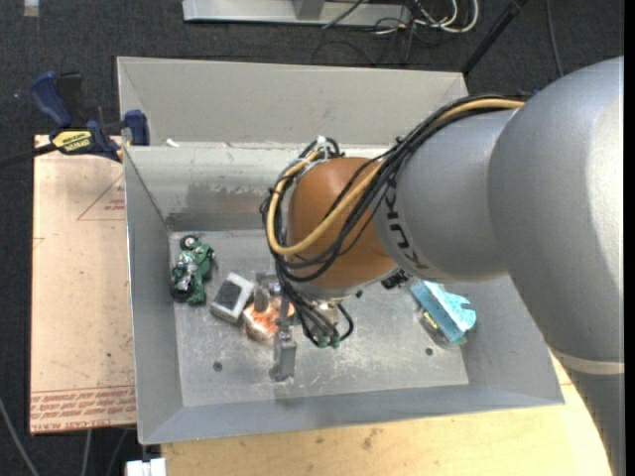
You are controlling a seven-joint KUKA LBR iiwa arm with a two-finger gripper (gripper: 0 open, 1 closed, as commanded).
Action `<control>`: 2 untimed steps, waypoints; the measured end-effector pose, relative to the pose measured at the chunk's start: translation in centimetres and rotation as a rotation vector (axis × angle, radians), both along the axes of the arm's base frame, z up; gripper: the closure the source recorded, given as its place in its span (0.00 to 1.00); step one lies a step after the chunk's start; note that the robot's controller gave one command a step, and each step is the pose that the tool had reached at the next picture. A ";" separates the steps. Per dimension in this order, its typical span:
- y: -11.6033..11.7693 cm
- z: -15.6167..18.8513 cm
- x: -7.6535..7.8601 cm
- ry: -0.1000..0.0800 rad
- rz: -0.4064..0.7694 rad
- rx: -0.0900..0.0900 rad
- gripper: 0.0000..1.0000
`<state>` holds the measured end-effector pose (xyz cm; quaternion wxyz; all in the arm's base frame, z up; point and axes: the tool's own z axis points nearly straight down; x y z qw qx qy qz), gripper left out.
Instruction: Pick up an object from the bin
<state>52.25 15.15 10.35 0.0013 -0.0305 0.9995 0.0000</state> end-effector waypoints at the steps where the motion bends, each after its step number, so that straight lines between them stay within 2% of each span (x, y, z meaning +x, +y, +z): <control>1: -2.5 -2.9 10.3 -0.006 -0.155 0.005 1.00; 2: -2.5 -2.9 10.3 -0.005 -0.155 0.006 1.00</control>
Offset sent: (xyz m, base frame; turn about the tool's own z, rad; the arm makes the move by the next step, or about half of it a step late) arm 0.0000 0.0000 0.0000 0.0000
